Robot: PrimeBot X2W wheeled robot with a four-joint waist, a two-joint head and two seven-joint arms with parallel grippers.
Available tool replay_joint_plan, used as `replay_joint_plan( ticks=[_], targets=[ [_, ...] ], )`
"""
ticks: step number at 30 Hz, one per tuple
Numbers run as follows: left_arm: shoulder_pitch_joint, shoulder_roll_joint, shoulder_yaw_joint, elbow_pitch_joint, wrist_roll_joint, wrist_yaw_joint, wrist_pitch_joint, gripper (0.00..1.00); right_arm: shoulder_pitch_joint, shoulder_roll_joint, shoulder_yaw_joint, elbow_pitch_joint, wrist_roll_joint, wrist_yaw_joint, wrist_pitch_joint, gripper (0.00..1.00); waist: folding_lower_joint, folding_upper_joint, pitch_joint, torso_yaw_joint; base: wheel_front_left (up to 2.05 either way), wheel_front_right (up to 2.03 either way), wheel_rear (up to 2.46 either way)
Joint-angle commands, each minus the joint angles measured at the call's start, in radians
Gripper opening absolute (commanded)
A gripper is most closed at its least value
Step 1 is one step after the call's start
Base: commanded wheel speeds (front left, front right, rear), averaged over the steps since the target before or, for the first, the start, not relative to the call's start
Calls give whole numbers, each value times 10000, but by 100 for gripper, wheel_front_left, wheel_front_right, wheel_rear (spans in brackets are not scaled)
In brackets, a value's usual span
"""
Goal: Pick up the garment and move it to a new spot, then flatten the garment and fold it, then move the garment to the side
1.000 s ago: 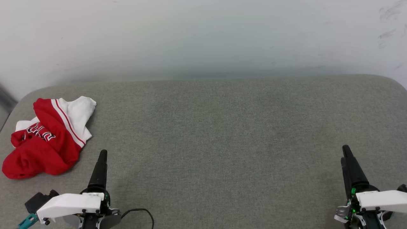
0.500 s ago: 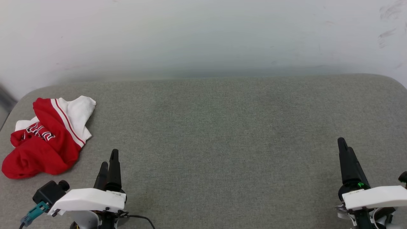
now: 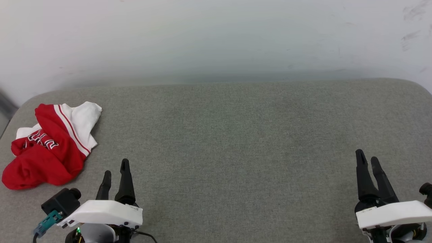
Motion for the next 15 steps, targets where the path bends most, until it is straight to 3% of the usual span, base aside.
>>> replay_joint_plan(
  ticks=[1,15],
  targets=[
    [8,87,-60,-182,270,64,-89,100,4,1,17,-181,-295,3,-86,100,0,-1,0,1,0,0,0],
    [148,278,-599,-416,1989,441,-505,100,193,4,139,-450,-2085,3,-503,100,0,-1,-6,18,0,0,0]
  ],
)
